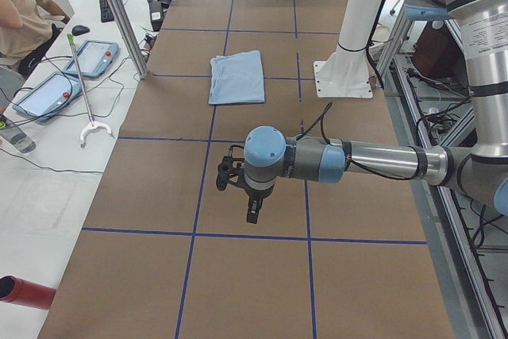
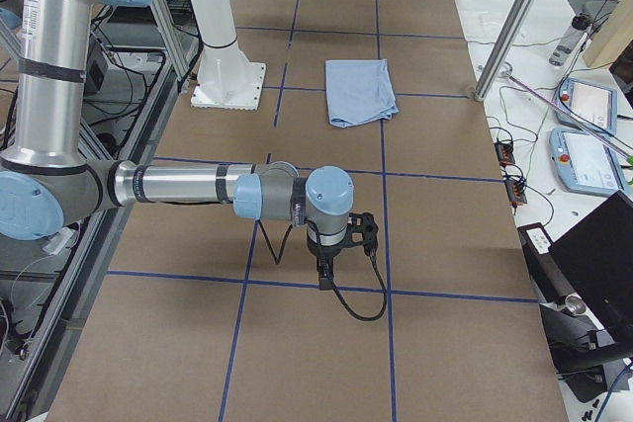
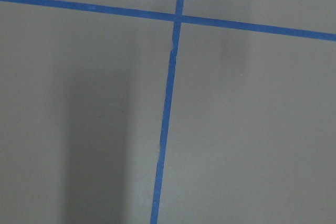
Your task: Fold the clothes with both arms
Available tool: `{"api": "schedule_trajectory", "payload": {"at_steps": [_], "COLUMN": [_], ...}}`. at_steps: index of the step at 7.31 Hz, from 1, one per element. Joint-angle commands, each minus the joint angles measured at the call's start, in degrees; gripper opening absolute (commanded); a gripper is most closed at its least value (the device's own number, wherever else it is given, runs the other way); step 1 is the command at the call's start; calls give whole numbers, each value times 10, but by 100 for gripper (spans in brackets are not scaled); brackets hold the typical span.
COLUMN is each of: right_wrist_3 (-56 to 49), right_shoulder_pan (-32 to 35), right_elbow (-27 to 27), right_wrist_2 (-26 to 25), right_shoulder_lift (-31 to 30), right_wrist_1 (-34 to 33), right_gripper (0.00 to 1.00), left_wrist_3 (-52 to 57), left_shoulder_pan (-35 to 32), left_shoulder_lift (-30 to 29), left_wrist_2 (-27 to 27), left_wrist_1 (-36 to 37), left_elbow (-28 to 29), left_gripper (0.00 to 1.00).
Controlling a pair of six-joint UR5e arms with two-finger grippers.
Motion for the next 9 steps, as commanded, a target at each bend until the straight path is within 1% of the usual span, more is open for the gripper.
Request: {"api": "schedule_trajectory", "payload": {"at_steps": [1, 2, 9], "right_wrist_3": [7, 7, 7], "right_shoulder_pan": [1, 1, 1], "right_elbow": [6, 6, 8], "right_wrist_2": [11, 20, 19], "right_shoulder_lift": [0, -1, -1], "right_wrist_1": [0, 0, 0], "right_gripper": [100, 100, 100], "left_wrist_3": [0, 0, 0], "left_shoulder_pan": [-1, -1, -1], "left_shoulder_lift": [0, 1, 2], "left_wrist_2": [1, 1, 2], "left_wrist_1": [0, 0, 0], "left_elbow": [0, 0, 1], "left_gripper": [100, 100, 100]}}
